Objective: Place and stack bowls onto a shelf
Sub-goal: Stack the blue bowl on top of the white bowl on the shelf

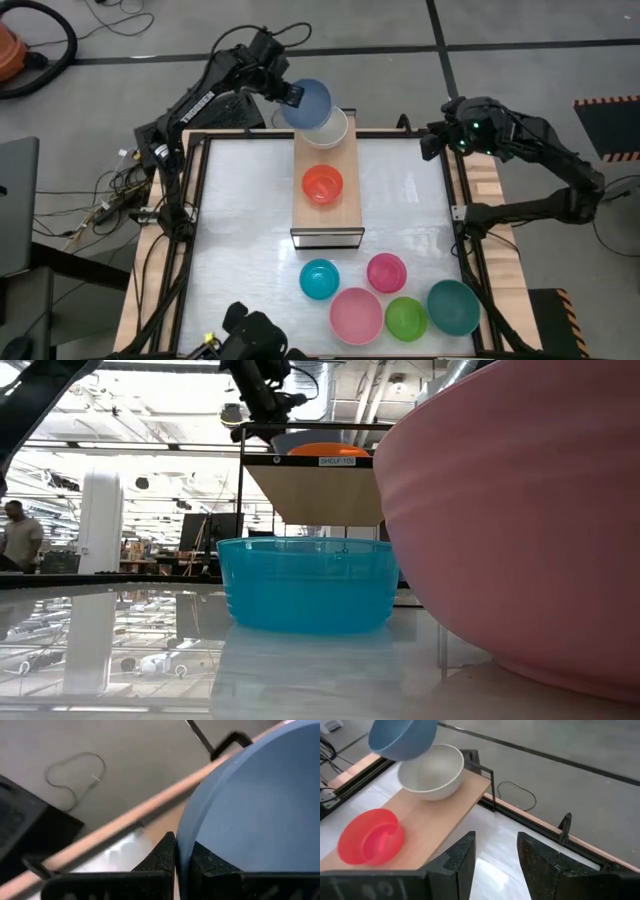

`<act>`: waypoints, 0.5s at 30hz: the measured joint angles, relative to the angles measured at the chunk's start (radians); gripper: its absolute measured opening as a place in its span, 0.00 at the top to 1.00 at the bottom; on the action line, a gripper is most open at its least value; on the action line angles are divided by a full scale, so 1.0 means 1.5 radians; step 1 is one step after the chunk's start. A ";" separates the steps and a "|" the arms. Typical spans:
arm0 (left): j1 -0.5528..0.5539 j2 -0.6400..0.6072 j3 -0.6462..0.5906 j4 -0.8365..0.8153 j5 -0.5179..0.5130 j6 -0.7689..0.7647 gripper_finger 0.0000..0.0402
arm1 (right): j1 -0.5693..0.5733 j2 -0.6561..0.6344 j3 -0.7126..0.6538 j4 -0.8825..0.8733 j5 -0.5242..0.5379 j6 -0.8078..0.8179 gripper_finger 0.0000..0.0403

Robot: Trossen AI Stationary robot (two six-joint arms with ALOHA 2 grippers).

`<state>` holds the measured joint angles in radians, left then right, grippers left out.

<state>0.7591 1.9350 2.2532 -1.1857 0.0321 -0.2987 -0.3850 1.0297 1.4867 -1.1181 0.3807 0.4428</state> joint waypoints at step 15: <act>-0.063 0.066 0.000 0.119 -0.012 0.034 1.00 | -0.007 0.043 -0.001 -0.005 -0.029 0.000 0.58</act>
<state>0.6647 2.0338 2.2532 -1.0077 0.0147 -0.2480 -0.3955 1.0939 1.4857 -1.1256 0.3375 0.4431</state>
